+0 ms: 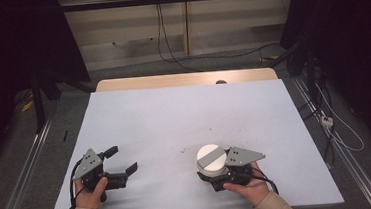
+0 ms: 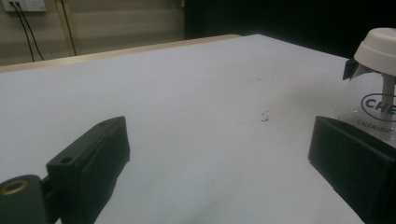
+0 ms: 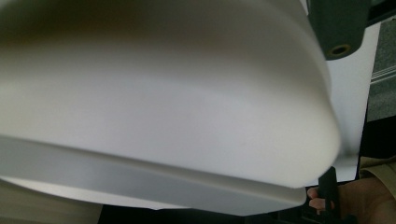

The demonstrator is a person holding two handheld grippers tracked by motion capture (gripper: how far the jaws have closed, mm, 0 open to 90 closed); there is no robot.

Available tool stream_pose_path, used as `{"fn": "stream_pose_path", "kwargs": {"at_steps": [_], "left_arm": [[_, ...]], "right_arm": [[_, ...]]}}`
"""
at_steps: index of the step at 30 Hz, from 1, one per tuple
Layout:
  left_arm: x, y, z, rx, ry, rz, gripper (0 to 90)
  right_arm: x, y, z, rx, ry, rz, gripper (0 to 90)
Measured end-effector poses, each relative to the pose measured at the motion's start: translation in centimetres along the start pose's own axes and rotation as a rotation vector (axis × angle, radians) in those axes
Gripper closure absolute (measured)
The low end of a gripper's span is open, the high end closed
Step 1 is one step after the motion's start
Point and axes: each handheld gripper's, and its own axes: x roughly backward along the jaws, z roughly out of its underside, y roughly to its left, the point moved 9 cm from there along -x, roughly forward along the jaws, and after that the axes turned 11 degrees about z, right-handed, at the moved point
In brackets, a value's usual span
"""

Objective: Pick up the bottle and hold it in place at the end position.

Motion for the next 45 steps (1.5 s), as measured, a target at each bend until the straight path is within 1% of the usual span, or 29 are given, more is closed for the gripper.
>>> {"fn": "stream_pose_path", "kwargs": {"at_steps": [4, 8, 12, 14, 27, 42, 45], "left_arm": [[-0.1, 0.0, 0.0, -0.001, -0.001, 0.002, 5.1], [-0.1, -0.1, -0.1, -0.002, -0.001, 0.004, 5.1], [-0.1, 0.0, -0.1, -0.002, -0.003, 0.001, 5.1], [-0.1, 0.0, -0.1, -0.002, -0.002, 0.002, 5.1], [-0.1, -0.1, -0.1, -0.003, -0.003, 0.005, 5.1], [0.0, -0.1, -0.1, -0.003, -0.005, 0.004, 5.1], [-0.1, 0.0, -0.1, -0.003, -0.005, 0.004, 5.1]], "right_arm": [[0.2, -0.6, -0.5, -0.006, -0.008, 0.006, 18.5], [-0.1, -1.1, -1.0, -0.019, -0.017, 0.013, 18.5], [-0.3, -1.4, -1.3, -0.022, -0.014, 0.017, 18.5], [-0.6, -1.7, -1.4, -0.031, -0.008, 0.021, 18.5], [-2.0, -2.7, -2.1, -0.028, -0.002, 0.036, 18.5], [-3.6, -3.2, -2.8, -0.006, -0.007, 0.040, 18.5], [-3.9, -3.3, -2.9, -0.011, -0.007, 0.040, 18.5]]}}
